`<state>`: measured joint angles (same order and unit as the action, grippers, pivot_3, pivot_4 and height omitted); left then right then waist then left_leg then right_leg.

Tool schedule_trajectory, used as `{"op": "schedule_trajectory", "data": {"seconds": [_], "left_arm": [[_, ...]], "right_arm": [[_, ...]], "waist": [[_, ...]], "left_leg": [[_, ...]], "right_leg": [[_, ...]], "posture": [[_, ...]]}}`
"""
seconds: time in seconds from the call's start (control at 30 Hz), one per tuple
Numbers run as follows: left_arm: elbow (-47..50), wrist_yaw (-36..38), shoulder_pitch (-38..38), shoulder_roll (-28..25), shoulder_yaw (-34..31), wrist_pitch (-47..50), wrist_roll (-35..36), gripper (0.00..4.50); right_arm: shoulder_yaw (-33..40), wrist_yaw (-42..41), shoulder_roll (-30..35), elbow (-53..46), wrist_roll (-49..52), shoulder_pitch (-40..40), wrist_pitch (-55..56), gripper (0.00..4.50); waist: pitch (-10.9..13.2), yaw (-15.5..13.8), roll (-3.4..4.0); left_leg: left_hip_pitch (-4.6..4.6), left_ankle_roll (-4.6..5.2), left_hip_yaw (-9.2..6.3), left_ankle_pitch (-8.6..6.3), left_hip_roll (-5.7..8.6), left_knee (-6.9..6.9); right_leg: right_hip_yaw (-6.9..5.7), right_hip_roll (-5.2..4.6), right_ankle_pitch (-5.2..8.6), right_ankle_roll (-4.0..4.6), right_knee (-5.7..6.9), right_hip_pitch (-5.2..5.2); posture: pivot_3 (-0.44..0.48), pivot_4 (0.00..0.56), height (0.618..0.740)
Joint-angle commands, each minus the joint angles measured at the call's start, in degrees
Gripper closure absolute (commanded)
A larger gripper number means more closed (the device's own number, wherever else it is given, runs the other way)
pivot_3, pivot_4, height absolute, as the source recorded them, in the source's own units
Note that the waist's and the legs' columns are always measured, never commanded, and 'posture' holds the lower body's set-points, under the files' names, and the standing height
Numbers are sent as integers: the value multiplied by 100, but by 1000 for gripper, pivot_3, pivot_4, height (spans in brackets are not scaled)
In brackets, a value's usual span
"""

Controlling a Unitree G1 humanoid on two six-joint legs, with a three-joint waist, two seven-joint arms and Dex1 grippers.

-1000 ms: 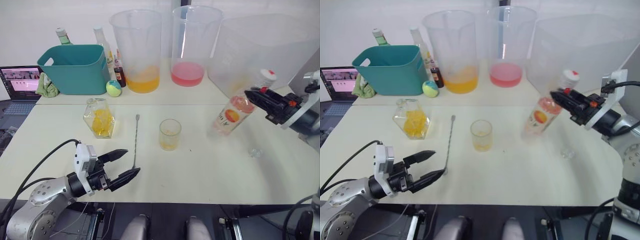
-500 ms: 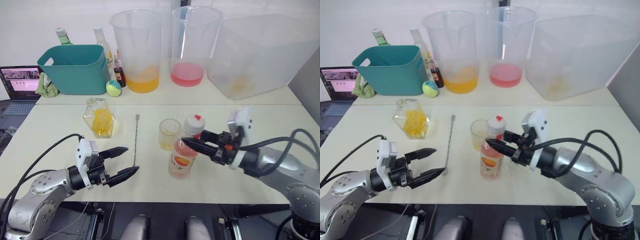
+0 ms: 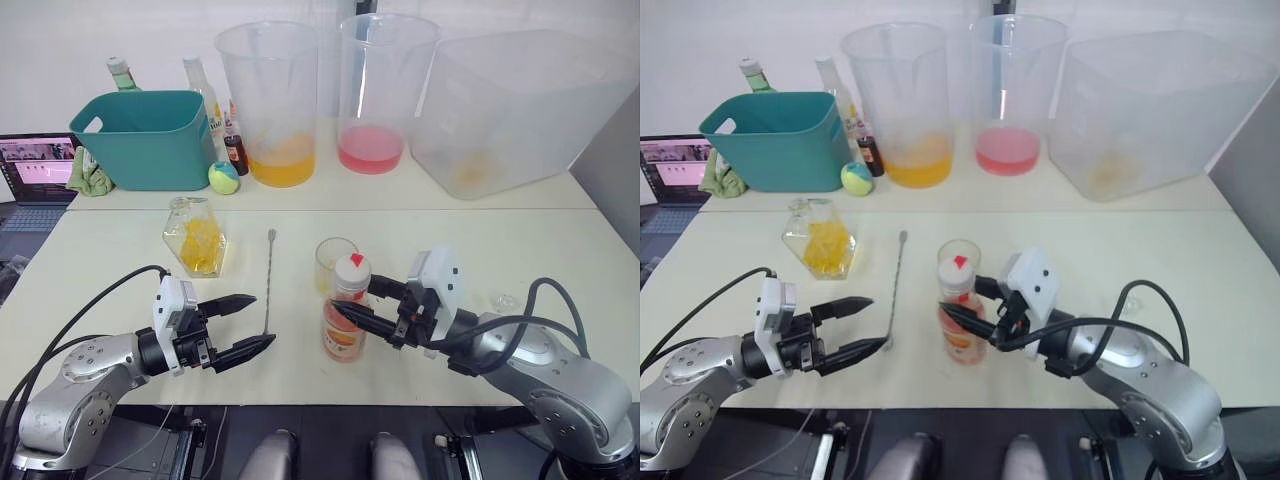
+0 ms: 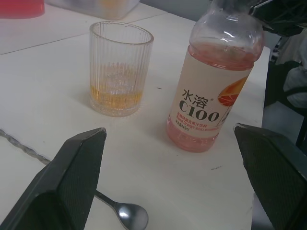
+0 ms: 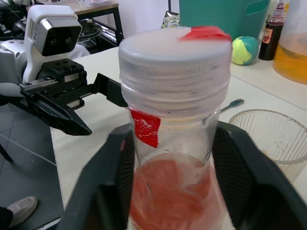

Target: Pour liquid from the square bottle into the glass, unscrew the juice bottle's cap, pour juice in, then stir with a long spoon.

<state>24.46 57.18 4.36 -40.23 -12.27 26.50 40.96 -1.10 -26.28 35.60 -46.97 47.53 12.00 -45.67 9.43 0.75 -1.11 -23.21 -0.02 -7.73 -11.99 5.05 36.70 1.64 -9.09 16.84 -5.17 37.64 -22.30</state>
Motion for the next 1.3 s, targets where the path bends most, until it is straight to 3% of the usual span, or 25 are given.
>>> {"op": "schedule_trajectory", "data": {"seconds": [0.03, 0.1, 0.3, 0.47, 0.7, 1.03, 1.13, 1.3], "left_arm": [[74, 197, -86, -70, -80, -123, 94, 0], [114, 354, -84, -142, -170, -142, 171, 0], [86, 1030, -4, -477, -719, -419, 389, 0], [-28, 1607, 113, -1010, -1300, -200, 739, 0], [132, 1764, 342, -1221, -1527, -25, 926, 0], [297, 1753, 569, -1217, -1434, -83, 782, 0], [291, 1732, 545, -1199, -1405, -89, 747, 0], [258, 1661, 483, -1090, -1272, -169, 611, 0]], "right_arm": [[408, -431, 189, 71, 397, 148, 113, 578], [494, -758, 350, 236, 573, 278, 101, 44], [291, -2146, 680, 1115, 587, 926, 259, 44], [-222, -3482, 802, 1907, 38, 1353, 787, 44], [-666, -4277, 456, 2718, -596, 1835, 1456, 44], [-488, -4262, 290, 2611, -475, 1875, 1289, 2956], [-375, -3908, 205, 2297, -339, 1808, 1169, 2958], [90, -1758, -381, 1096, -71, 1599, 575, 2958]], "waist": [[1, -1, -1], [1, -1, -1], [2, 16, -4], [4, 12, -5], [5, 9, -6], [5, -4, -5], [5, -1, -5], [5, 2, -5]], "left_leg": [[0, 0, 0, 0, 0, 0], [-1, 0, 1, 0, 0, 0], [-1, 0, 6, 0, -3, -1], [-2, 0, 6, 0, -4, -3], [-2, -1, 3, -1, -6, -3], [-5, -6, -19, -4, -11, -3], [-5, -8, -20, -5, -11, -4], [-14, -9, -28, -5, -11, -13]], "right_leg": [[0, 0, 0, 0, 0, 1], [0, 0, 0, 0, -1, 1], [0, 2, 0, 0, -5, 0], [-1, 2, 0, 0, -6, -1], [-1, 1, 0, 0, -4, -4], [0, -2, -1, 2, -4, -8], [0, -1, -1, 2, -3, -10], [7, -1, -3, 5, 3, -30]], "posture": [[0, 150, 729], [0, 150, 729], [0, 150, 729], [0, 150, 729], [0, 150, 729], [0, 150, 729], [0, 150, 729], [0, 150, 729]]}}
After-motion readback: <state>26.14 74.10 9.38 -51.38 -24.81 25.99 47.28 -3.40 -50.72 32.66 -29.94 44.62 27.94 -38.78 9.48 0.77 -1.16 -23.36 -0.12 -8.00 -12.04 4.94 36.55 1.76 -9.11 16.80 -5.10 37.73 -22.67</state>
